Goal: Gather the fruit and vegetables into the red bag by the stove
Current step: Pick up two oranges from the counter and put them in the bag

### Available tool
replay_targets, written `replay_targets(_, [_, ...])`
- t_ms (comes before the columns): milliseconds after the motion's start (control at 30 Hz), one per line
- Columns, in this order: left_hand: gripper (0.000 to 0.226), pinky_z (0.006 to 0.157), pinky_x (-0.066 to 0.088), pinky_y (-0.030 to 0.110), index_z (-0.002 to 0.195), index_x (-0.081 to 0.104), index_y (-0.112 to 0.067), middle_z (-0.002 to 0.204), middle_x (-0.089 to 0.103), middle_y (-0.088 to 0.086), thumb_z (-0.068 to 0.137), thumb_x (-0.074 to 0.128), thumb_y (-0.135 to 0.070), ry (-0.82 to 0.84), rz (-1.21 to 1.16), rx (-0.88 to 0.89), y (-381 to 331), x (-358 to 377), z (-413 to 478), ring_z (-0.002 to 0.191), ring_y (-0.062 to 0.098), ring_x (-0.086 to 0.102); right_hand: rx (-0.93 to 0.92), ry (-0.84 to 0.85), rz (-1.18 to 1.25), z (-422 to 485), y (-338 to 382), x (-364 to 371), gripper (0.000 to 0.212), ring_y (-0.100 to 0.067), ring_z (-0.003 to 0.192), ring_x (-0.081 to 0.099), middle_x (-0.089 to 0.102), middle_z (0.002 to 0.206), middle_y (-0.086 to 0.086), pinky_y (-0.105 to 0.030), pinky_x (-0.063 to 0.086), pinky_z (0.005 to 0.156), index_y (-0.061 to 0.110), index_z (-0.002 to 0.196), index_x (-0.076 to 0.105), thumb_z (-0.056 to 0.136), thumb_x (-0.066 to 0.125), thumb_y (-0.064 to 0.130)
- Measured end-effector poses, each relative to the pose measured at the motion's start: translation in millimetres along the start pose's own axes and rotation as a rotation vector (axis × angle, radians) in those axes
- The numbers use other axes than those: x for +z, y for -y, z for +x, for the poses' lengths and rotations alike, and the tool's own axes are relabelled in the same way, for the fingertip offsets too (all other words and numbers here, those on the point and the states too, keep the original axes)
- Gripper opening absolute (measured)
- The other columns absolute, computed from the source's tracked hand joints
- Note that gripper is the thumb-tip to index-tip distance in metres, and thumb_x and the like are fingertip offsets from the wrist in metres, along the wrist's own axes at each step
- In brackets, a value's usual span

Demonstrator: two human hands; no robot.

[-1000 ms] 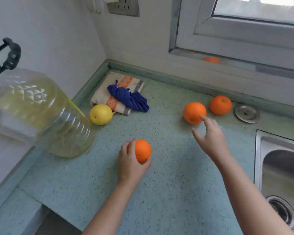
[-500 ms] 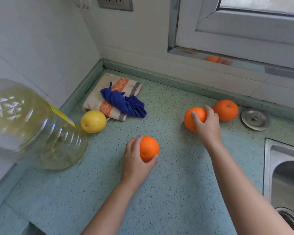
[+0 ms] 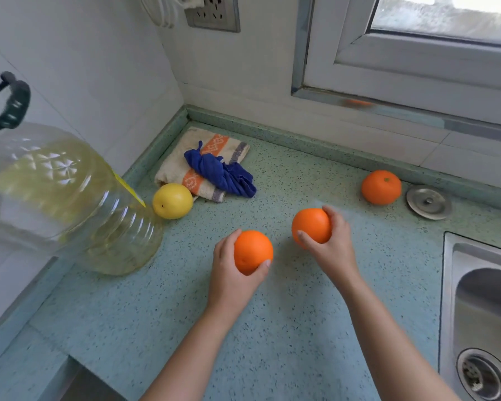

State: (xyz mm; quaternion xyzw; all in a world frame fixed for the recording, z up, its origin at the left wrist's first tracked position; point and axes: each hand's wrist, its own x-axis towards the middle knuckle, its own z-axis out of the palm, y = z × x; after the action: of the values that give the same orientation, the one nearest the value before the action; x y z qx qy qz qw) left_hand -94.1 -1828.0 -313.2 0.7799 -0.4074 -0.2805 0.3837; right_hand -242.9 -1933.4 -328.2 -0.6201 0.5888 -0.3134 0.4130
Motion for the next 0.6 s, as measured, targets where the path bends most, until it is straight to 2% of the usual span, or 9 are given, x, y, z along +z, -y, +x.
replay_targets(167, [0.073,0.078,0.039,0.02,0.132,0.038,-0.026,0.133,0.039,-0.002,0.07,0.077,-0.028,-0.051,-0.069,0.006,4,-23,-30,0.105,0.011,0.045,-0.098,0.057,0.044,-50,22,2,0.069,-0.013,0.104,0.042,0.036,0.118,0.002,-0.029,0.037,0.088,0.022,0.13,0.037,0.073,0.074,0.022])
replay_targets(267, [0.071,0.071,0.037,0.008,0.131,0.038,-0.03,0.127,0.039,-0.009,0.07,0.075,-0.033,-0.07,-0.111,0.008,10,-42,-52,0.105,0.012,0.047,-0.14,0.077,0.065,-77,35,6,0.068,-0.014,0.106,0.044,0.037,0.121,0.001,-0.032,0.04,0.09,0.024,0.129,0.038,0.072,0.075,0.021])
replay_targets(467, [0.072,0.069,0.04,0.009,0.126,0.034,-0.041,0.125,0.039,-0.013,0.066,0.072,-0.053,-0.159,-0.175,0.007,26,-91,-106,0.104,0.008,0.05,-0.272,0.166,0.076,-126,70,20,0.067,-0.014,0.104,0.044,0.037,0.118,0.003,-0.032,0.04,0.088,0.026,0.124,0.038,0.07,0.076,0.016])
replay_targets(600, [0.073,0.068,0.043,0.005,0.126,0.034,-0.042,0.125,0.039,-0.016,0.063,0.068,-0.055,-0.246,-0.222,-0.011,41,-121,-145,0.103,-0.002,0.048,-0.373,0.24,0.098,-163,89,37,0.067,-0.014,0.104,0.045,0.038,0.119,0.002,-0.031,0.04,0.086,0.029,0.121,0.038,0.068,0.077,0.014])
